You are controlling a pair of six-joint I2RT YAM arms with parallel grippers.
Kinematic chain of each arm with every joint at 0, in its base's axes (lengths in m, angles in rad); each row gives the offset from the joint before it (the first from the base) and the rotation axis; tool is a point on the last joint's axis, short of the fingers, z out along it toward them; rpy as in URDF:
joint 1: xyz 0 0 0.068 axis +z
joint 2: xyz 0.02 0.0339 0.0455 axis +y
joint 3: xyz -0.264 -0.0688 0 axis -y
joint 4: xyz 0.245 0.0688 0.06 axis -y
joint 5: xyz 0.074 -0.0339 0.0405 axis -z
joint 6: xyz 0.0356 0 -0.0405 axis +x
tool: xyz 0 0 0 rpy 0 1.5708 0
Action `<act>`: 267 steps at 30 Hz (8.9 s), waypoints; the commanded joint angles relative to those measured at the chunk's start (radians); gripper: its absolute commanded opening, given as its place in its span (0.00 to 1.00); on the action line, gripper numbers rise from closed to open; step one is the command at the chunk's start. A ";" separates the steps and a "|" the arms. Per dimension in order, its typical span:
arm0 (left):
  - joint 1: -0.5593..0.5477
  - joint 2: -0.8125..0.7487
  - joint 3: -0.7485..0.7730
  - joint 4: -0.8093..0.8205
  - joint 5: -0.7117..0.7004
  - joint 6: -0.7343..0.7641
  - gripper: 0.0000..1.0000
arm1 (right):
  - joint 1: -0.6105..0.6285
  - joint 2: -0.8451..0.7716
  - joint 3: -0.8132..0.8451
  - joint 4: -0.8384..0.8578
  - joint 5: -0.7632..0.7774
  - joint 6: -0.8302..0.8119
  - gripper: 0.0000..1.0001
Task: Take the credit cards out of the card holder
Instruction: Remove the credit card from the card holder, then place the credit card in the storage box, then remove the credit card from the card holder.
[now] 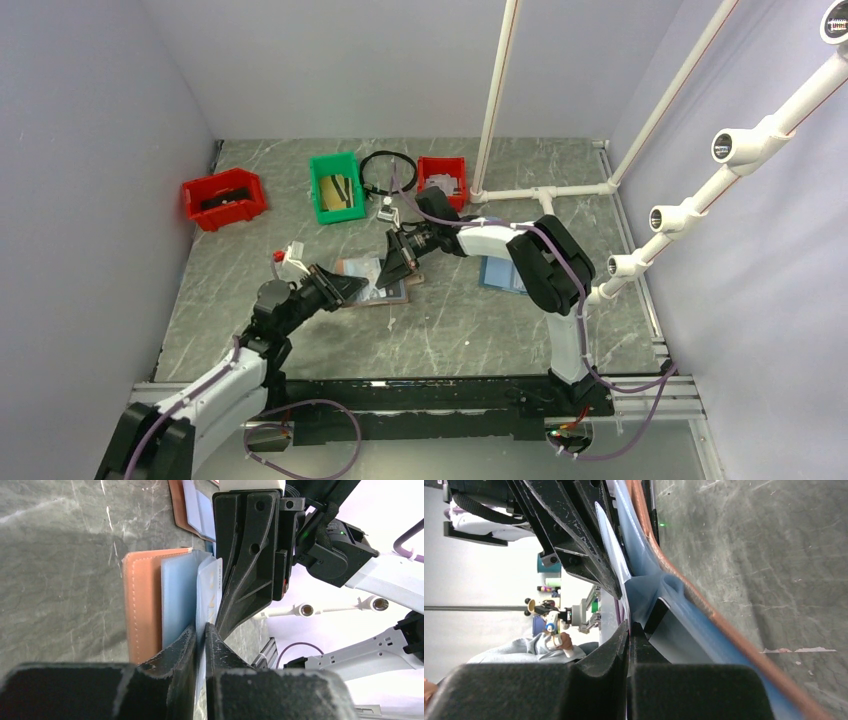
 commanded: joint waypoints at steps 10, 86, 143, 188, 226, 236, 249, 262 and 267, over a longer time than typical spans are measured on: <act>0.056 -0.206 -0.067 -0.035 -0.022 -0.049 0.01 | -0.014 -0.035 -0.030 0.037 -0.030 -0.028 0.00; 0.182 -0.291 0.027 -0.683 -0.039 -0.018 0.00 | -0.103 -0.023 0.318 -0.764 0.473 -0.824 0.00; 0.183 -0.224 0.085 -0.794 -0.064 0.061 0.00 | -0.215 0.110 0.672 -0.652 1.160 -0.774 0.08; 0.183 -0.245 0.086 -0.809 -0.062 0.058 0.00 | -0.215 0.101 0.663 -0.646 1.173 -0.773 0.12; 0.183 0.005 0.556 -1.586 -0.350 -0.035 0.39 | 0.182 -0.071 0.105 -0.443 0.337 -0.474 0.36; 0.183 -0.191 0.345 -0.960 0.069 -0.023 0.41 | 0.213 0.023 0.135 -0.424 0.450 -0.372 0.32; 0.183 0.052 0.205 -0.718 0.165 -0.020 0.41 | 0.213 0.058 0.138 -0.447 0.560 -0.360 0.29; 0.183 0.156 0.186 -0.833 0.132 0.055 0.40 | 0.213 0.102 0.164 -0.487 0.617 -0.364 0.18; 0.183 0.174 0.202 -0.883 0.118 0.090 0.41 | 0.213 0.111 0.171 -0.500 0.633 -0.368 0.15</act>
